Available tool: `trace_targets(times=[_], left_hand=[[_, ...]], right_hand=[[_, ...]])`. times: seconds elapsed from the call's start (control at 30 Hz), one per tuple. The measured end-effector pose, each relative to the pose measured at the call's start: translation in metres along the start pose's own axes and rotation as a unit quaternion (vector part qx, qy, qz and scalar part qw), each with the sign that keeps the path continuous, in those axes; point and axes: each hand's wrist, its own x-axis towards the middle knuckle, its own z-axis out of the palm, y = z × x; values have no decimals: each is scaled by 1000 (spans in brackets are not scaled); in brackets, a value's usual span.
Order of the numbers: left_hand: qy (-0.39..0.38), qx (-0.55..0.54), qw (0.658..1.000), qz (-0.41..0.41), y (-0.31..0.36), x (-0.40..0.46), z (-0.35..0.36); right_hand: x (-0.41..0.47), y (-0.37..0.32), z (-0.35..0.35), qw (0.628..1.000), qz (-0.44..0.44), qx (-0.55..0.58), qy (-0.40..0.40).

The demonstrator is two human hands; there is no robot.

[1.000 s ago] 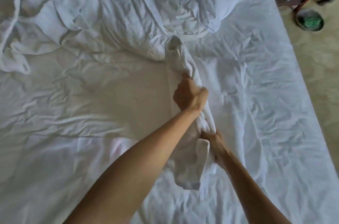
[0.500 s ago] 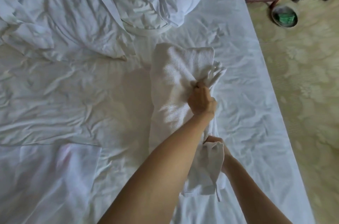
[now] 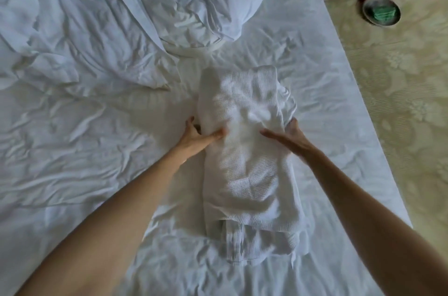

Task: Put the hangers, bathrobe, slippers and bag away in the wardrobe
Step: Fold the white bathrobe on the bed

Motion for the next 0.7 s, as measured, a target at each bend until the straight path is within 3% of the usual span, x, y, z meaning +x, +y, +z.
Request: trace_targets(times=[0.1,0.3,0.43,0.53,0.7], left_hand=[[-74,-13,997,24,-2,11,-3],[-176,-15,983,48,-11,17,-5],[-226,40,972,48,0,20,-4],[-215,50,973,69,-2,20,4],[-149,87,976,130,-10,15,8]], right_hand=[[30,-1,-6,995,10,-39,-91],[39,16,-7,966,44,19,-256],[45,15,-4,957,50,13,-287],[43,13,-5,956,43,-4,-289],[27,7,-5,978,-46,-54,-195]])
